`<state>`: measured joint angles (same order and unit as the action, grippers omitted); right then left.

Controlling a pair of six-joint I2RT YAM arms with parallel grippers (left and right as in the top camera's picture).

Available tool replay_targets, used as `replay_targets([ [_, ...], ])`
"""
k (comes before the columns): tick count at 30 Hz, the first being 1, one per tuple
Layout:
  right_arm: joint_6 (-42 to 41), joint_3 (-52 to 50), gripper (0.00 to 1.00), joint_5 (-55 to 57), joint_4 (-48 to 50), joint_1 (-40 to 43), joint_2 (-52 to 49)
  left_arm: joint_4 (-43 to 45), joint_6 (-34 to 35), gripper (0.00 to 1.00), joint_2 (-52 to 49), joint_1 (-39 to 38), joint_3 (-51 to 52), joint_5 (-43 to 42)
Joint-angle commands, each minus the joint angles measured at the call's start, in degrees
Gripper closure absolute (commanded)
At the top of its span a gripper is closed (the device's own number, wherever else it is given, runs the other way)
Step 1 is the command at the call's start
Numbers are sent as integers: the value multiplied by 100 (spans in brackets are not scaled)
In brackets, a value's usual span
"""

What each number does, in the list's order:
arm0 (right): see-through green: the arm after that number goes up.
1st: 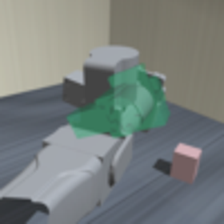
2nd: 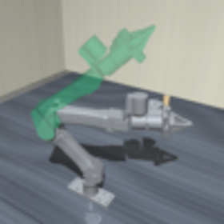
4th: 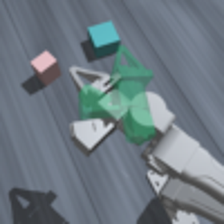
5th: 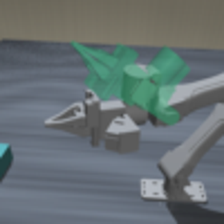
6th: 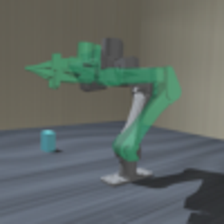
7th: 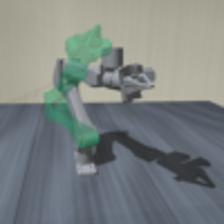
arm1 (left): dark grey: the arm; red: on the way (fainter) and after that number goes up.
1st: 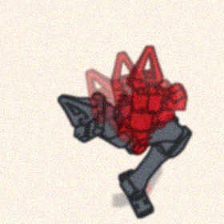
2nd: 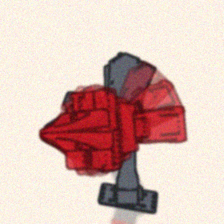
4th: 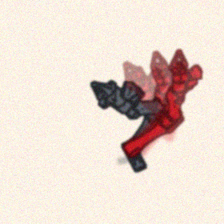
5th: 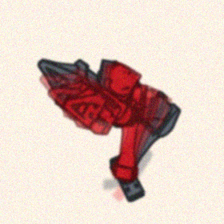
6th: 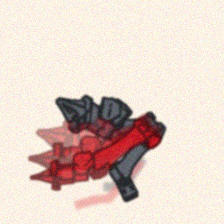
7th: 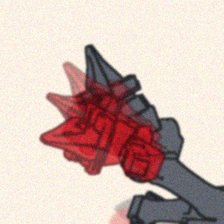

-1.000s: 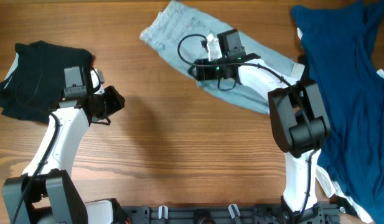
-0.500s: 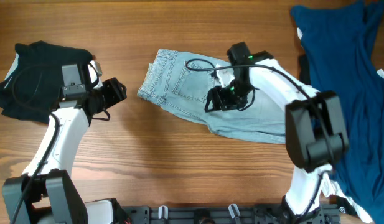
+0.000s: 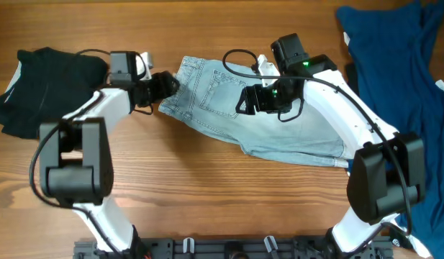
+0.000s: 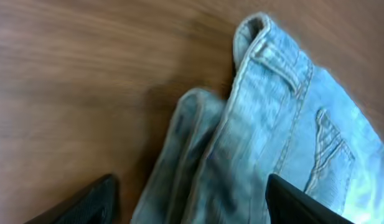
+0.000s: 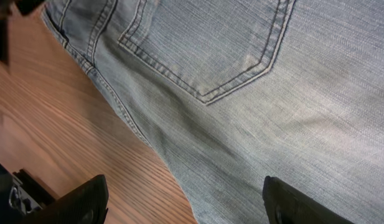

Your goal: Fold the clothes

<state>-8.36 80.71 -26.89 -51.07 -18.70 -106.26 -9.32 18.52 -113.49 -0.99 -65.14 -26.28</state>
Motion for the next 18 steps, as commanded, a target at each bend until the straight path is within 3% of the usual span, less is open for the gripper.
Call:
replay_targets([
  [1, -74, -7, 19, 153, 9, -9, 166, -83, 188, 24, -496, -236, -81, -852],
  [2, -70, -7, 19, 168, 9, -9, 166, -136, 188, 27, -538, -297, -81, -887],
  [5, -70, -7, 20, 168, 0, -7, 166, -225, 186, 66, -540, -407, -81, -960],
  [6, -81, -7, 19, 190, -2, -7, 166, -245, 186, 85, -540, -398, -81, -1117],
  [8, -107, -7, 19, 330, -68, -7, 166, -291, 184, 96, -529, -356, -83, -1298],
  [13, -518, -7, 22, 898, -214, 26, 166, -1056, 118, 96, 328, 166, -83, -1375],
  [15, -463, -7, 35, 892, -186, 44, 164, -1469, 120, 96, 918, 439, -83, -1377],
  [16, -413, -7, 55, 855, -138, 46, 164, -1718, 118, 96, 1276, 566, -83, -1375],
  [17, -328, -9, 84, 728, -81, 44, 164, -1910, 118, 96, 1598, 645, -83, -1375],
  [18, -328, -9, 96, 601, -35, 24, 157, -2079, 118, 96, 1884, 684, -83, -1373],
])
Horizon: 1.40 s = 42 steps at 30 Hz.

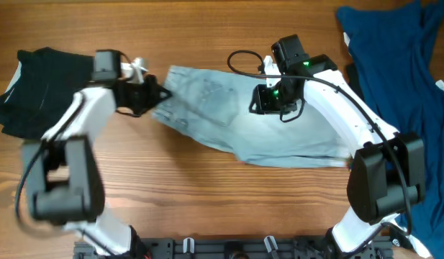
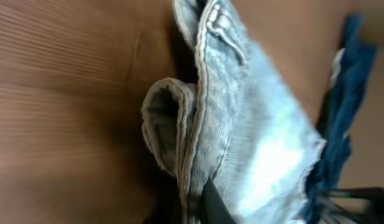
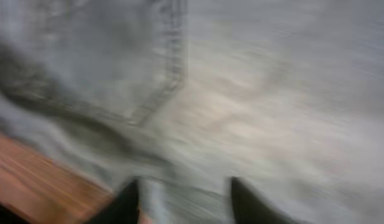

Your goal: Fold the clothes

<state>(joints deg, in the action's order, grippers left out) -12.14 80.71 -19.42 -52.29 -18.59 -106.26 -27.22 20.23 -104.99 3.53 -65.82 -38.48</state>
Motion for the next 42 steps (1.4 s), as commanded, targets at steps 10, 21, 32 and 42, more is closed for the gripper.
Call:
replay_targets([
  [10, -184, -63, 96, -964, 953, -1178, -828, -1268, -55, 96, 2507, 238, -15, 365],
  [21, -887, -61, 96, -1709, 2833, -2433, -2009, -1290, -48, 94, 3191, 354, -20, 365],
  [32, -684, 177, 88, 1386, -848, -411, -111, -2059, -201, 96, 3169, 20, -17, 601],
  [42, -905, -2271, 87, 1534, 706, -153, -116, -1593, 446, 96, 3014, -1969, -17, 710],
])
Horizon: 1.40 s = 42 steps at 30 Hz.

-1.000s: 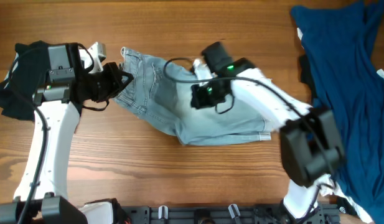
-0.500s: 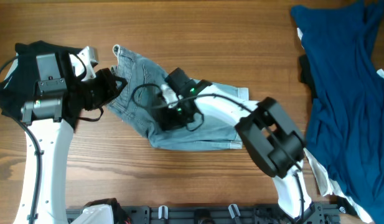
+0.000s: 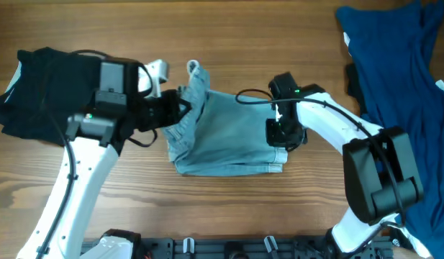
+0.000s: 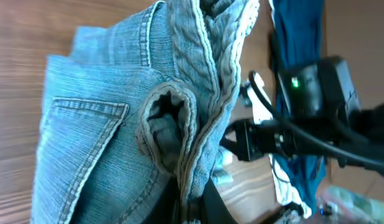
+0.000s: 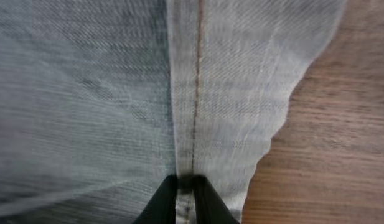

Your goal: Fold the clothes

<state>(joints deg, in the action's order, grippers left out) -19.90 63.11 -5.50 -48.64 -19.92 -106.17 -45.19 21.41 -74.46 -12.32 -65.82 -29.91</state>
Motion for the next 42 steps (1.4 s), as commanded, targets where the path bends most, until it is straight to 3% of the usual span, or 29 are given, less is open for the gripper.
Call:
replay_targets([
  [1, -129, -614, 87, 142, 452, -20, -125, 345, 474, 96, -68, -612, -17, -79],
  [9, -118, -691, 86, -55, 481, -26, -125, 1080, 2179, 96, -713, -2382, -17, 1716],
  [17, -116, -693, 85, -55, 446, -26, -125, 1786, 2855, 96, -1279, -2929, -17, 1803],
  [20, -131, -693, 85, -52, 393, -26, -125, 1867, 2857, 93, -1279, -2944, -17, 1799],
  [23, -133, -514, 87, -48, 85, -17, -94, 1864, 2857, 83, -1279, -2949, -17, 1700],
  [26, -404, 387, 86, 398, -743, 118, 356, 1860, 2850, 76, -1279, -2946, -17, 1517],
  [28, -409, 1001, 84, 656, -1174, 258, 664, 1860, 2817, 76, -1276, -2946, -17, 1513],
  [30, -116, 1764, 77, 514, -1532, 402, 1056, 1792, 2317, 76, -1233, -2898, -20, 1478],
  [32, 614, 2013, 72, -474, -1499, 391, 1305, 1598, 1753, 75, -1069, -2570, -20, 1663],
  [36, 1086, 1390, 71, -1270, -1237, 37, 994, 1493, 1325, 63, -1213, -1478, -17, 2422],
  [42, 579, -57, 71, -1147, -243, -352, 210, 1272, 1329, 63, -2583, -1023, 20, 1849],
])
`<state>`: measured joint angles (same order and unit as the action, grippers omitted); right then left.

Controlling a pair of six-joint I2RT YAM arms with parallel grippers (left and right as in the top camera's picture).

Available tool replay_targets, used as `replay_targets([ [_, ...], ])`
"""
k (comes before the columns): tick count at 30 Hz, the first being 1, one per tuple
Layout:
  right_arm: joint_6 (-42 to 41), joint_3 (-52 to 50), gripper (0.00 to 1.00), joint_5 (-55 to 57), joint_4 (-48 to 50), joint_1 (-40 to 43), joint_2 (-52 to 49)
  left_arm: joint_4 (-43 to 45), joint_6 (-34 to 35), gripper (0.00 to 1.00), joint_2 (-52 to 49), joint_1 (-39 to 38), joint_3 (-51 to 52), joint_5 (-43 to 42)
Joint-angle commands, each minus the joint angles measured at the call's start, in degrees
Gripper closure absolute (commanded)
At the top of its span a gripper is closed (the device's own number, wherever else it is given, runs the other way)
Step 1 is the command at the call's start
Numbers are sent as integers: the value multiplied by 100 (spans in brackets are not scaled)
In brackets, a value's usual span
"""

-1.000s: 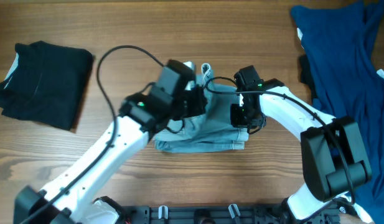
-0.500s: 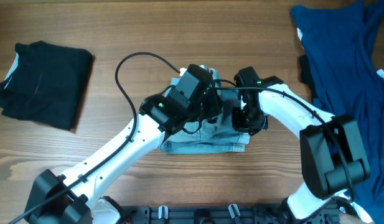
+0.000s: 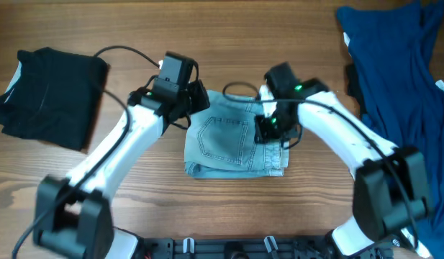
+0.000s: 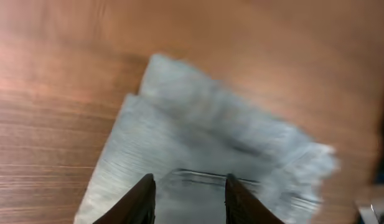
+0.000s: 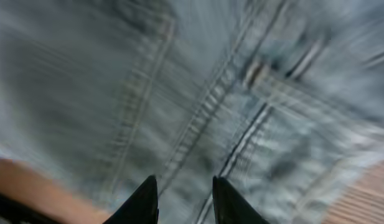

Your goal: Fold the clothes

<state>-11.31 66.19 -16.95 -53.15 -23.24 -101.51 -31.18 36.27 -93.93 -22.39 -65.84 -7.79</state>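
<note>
The light blue denim shorts [image 3: 232, 144] lie folded into a compact rectangle at the table's middle, a back pocket facing up. My left gripper [image 3: 198, 101] hovers at their upper left corner; in the left wrist view it [image 4: 188, 199] is open, with blurred denim [image 4: 216, 143] below the fingers. My right gripper [image 3: 268, 129] is over the shorts' right side; in the right wrist view it [image 5: 187, 200] is open above blurred seams and a belt loop [image 5: 260, 68]. Neither holds cloth.
A folded black garment [image 3: 49, 93] lies at the far left. A large dark blue garment [image 3: 401, 72] covers the right end of the table, with a white label [image 3: 443, 86] at its edge. Arm cables arc over the back of the shorts.
Both grippers were shut on the denim, the left holding the waistband raised, the right pinching the right edge. Both are now open and the shorts lie flat, pocket up.
The shorts first lay spread out slantwise, with both grippers open over them. Then the left gripper was shut on the left end. Later the shorts were doubled over, held at the waistband and the right edge. Now they rest as a small folded rectangle, released.
</note>
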Motion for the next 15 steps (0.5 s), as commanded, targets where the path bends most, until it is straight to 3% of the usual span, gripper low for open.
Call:
replay_targets([
  [1, -514, -479, 71, 313, 236, -4, -350, -221, -157, 63, -872, -50, 22, -374],
  [4, -1095, -564, 71, 1547, 439, 31, -415, -660, -155, 66, -1379, -63, 22, -640],
  [6, -1130, -560, 65, 2039, 1088, 216, -415, -1176, -151, 71, -1464, -63, 22, -988],
  [9, -420, -437, 63, 1729, 2345, 562, -413, -2262, 35, 79, -1462, -66, 22, -1401],
  [11, -190, -15, 60, 1447, 2199, 592, -376, -2636, -70, 83, -1325, -70, 22, -1893],
  [13, -240, 568, 60, 1379, 1550, 592, -133, -2549, -236, 81, -822, -42, -22, -1860],
  [14, -245, 866, 60, 1270, 1161, 592, 70, -2345, -391, 76, -479, 26, -103, -1550],
  [15, -313, 1069, 59, 1154, 841, 590, 278, -1832, -636, 66, -133, 107, -142, -1161],
])
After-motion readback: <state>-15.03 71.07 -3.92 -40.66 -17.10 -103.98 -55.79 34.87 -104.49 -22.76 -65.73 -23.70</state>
